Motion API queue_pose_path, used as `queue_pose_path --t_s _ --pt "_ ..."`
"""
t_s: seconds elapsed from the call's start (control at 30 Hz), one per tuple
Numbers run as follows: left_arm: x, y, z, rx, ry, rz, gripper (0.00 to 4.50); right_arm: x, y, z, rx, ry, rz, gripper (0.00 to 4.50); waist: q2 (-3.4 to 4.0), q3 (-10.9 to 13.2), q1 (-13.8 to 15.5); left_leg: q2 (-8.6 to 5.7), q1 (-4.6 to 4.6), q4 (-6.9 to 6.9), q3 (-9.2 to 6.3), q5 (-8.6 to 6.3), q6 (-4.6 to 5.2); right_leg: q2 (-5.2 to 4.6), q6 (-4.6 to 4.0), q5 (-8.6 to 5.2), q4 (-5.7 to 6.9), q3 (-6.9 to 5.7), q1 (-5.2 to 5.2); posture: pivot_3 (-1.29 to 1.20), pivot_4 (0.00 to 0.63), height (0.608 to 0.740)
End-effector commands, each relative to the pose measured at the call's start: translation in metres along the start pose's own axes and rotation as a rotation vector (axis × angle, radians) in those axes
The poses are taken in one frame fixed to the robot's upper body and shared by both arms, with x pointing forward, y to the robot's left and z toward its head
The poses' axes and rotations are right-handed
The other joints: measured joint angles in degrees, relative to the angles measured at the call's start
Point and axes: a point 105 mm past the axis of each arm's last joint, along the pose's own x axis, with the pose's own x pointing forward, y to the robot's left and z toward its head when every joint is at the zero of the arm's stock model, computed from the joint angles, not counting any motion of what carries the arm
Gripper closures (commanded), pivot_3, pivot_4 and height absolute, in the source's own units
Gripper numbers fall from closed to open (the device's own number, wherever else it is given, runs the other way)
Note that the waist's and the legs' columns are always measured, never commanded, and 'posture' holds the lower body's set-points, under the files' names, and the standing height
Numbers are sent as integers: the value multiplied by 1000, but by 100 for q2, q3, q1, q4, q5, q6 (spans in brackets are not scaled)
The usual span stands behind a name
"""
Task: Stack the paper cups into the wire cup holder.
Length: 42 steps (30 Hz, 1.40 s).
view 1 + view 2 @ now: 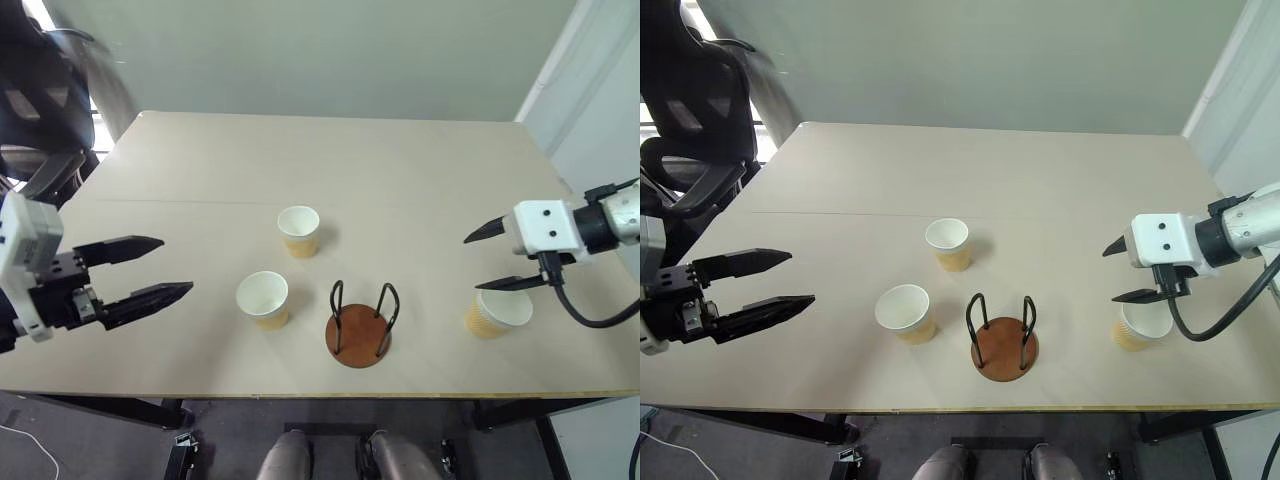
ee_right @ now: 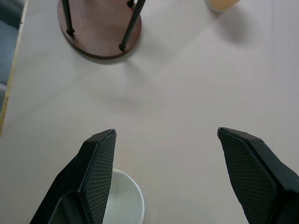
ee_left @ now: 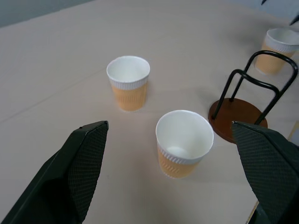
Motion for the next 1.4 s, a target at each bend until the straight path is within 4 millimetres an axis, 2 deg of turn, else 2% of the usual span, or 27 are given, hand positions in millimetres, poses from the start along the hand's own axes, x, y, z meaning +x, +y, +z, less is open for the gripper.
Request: queue_pose_path --t_s 0.03,0.13,0.27,0.4,0.47,0.57,0.77,0.83,1.13,1.4 --pt "4 -2 9 51 -2 -69 0 -39 -2 1 56 41 -99 960 2 1 40 0 -4 1 0 0 1 0 1 -1 0 0 -2 0 150 740" --pt "16 -8 9 42 -19 -136 0 -46 14 1 105 56 -64 960 0 0 89 -4 -13 3 -1 -11 -2 -1 11 -10 -2 1 -3 0 150 740" --pt "41 -24 9 39 -52 -276 0 -33 31 5 143 46 -21 960 -9 0 81 -4 4 5 4 -38 -15 -1 9 -40 2 1 37 0 150 740" --pt "49 -39 17 41 -76 -402 0 -22 46 4 197 46 12 960 -19 7 45 -6 3 28 12 -38 -26 0 25 -49 9 2 41 0 150 740" --pt "51 -46 14 40 -55 -444 0 -19 51 2 212 53 14 960 -19 7 30 -6 3 37 24 -36 -35 -1 36 -55 9 12 42 0 150 740" --pt "52 -43 7 41 -21 -439 0 -13 54 -3 235 72 7 960 -18 7 29 -8 3 48 33 -43 -32 -1 52 -64 7 20 46 0 150 740" --pt "54 -44 8 46 -28 -435 0 -10 59 -17 259 116 11 960 -19 6 36 -9 10 82 30 -70 -2 -1 67 -69 7 26 45 0 150 740" --pt "54 -44 7 44 -26 -427 0 -8 61 -23 264 130 16 960 -19 6 42 -10 9 88 31 -103 51 -2 72 -66 6 28 45 0 150 740" --pt "49 -45 4 35 -18 -397 0 -4 67 -39 270 162 39 960 -19 6 45 -11 12 91 32 -105 53 -3 71 -61 10 29 46 0 150 740" --pt "45 -46 6 34 -22 -375 0 19 72 -49 267 155 58 960 -20 5 41 -10 16 93 32 -105 54 -3 72 -54 11 29 48 0 150 740"
